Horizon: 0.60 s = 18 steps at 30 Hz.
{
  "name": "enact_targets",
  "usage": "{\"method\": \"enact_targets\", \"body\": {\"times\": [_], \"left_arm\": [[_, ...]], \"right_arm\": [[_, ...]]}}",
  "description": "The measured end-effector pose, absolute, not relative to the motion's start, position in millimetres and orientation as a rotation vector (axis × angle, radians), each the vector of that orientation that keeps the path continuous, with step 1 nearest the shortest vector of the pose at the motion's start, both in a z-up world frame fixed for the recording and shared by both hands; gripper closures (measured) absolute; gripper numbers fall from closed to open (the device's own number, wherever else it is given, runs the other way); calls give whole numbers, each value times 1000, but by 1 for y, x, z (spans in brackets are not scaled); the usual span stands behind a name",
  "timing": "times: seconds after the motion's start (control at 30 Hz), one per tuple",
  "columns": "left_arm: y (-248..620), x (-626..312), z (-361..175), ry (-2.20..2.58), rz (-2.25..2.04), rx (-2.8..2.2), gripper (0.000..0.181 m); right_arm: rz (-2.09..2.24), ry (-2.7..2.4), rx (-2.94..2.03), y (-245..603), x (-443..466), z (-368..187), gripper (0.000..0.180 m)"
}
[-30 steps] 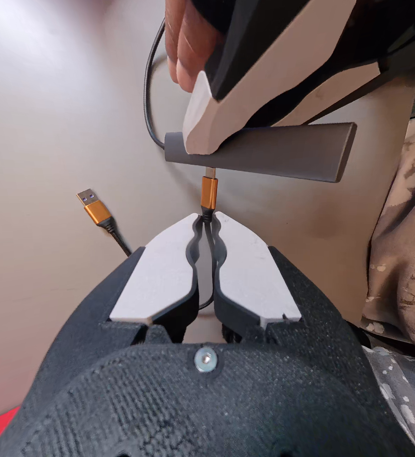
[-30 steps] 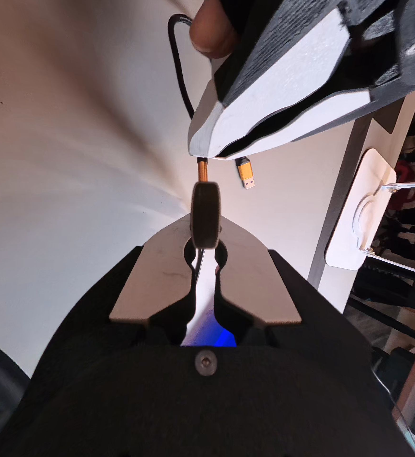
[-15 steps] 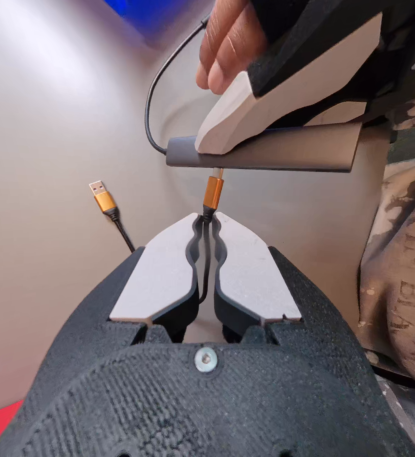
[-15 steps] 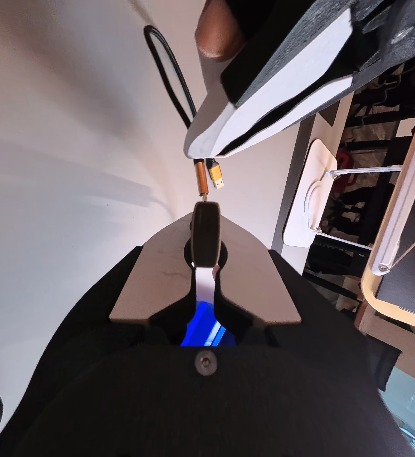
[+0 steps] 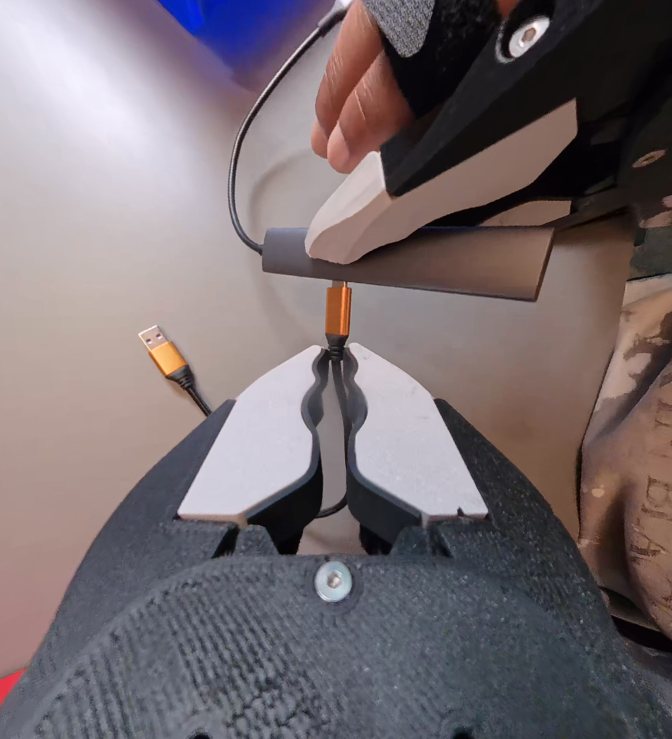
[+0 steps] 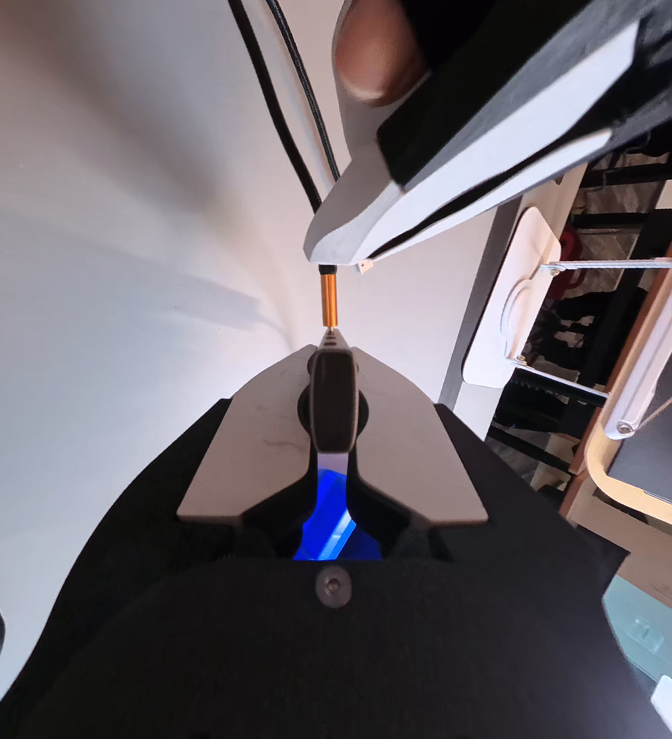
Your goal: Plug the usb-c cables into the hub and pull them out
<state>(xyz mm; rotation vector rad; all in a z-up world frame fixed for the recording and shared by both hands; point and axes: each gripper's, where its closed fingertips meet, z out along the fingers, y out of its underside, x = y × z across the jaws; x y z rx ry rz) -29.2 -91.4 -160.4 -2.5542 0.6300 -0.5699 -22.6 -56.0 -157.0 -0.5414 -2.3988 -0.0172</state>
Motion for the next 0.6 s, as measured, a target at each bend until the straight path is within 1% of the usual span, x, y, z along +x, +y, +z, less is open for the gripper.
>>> {"method": "enact_targets", "body": {"times": [0.17, 0.6], "left_arm": [[-85, -29, -154, 594, -605, -2498, 174], [-80, -26, -163, 568, -621, -2507, 175]], "right_arm": [[-29, -2378, -551, -52, -23, -152, 170], [-132, -2382, -537, -46, -24, -160, 170]]}}
